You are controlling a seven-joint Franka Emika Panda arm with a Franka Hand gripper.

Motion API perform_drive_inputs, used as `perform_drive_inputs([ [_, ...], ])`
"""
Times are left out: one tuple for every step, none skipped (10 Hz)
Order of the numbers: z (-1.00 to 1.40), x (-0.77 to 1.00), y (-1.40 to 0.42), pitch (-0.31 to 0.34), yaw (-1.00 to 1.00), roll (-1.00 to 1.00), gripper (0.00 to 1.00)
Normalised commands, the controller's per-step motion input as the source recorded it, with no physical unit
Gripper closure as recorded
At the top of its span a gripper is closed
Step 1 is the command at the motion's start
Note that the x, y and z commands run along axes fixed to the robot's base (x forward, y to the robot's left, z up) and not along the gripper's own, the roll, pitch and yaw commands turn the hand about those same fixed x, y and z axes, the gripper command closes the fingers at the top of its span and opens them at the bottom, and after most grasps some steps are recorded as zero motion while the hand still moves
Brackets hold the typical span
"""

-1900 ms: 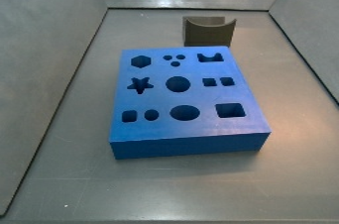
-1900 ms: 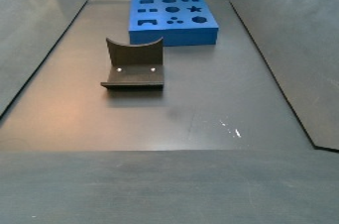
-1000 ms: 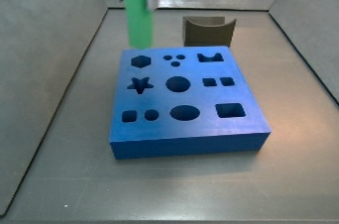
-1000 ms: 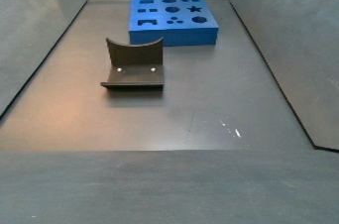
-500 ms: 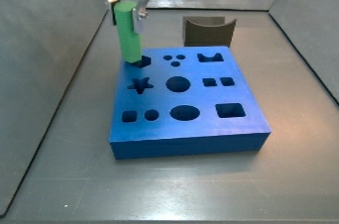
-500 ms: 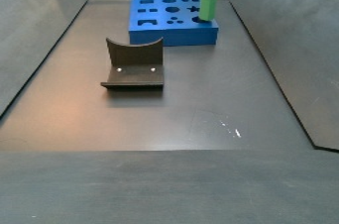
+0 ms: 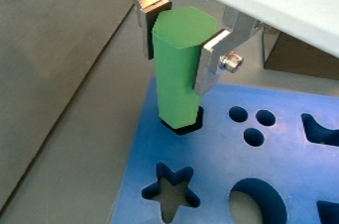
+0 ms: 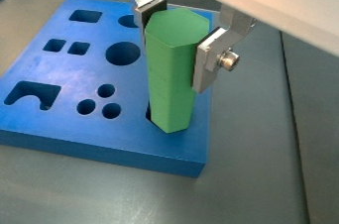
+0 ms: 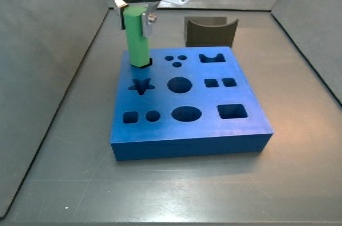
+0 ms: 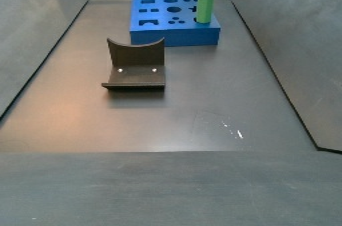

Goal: Insert the hexagon object.

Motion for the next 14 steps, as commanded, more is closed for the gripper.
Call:
perform_drive_inputs([
  [-0.45,0.07,0.00,-0.201,0.00,-0.11,1.00],
  [-0.47,0.09,0.00,-0.243,0.00,-0.14,1.00],
  [-0.47,0.06,-0.07,-0.297,0.00,-0.14,1.00],
  [-0.41,0.00,-0.10,-0.331,0.00,-0.19,1.00],
  [-0.37,-0.06,-0.07,-0.300,0.03,-0.19,1.00],
  [-0.37,-0.06,-0.04,-0.267,0.04,-0.18,1.00],
  [-0.42,0.03,0.00,-0.136,0.00,-0.12,1.00],
  [-0.37,0.15,0.00,-0.067,-0.05,-0.10,1.00],
  [-0.34,0.15,0.00,-0.044,-0.07,-0.08,1.00],
  [-0.35,0.17,0.00,-0.027,-0.07,-0.06,1.00],
  [-0.44,0.25,0.00,0.000,-0.05,-0.04,1.00],
  [-0.51,0.21,0.00,0.000,-0.13,-0.02,1.00],
  [-0.43,0.18,0.00,0.000,-0.23,-0.09,1.00],
  [-0.34,0.17,0.18,-0.033,-0.18,-0.29,1.00],
])
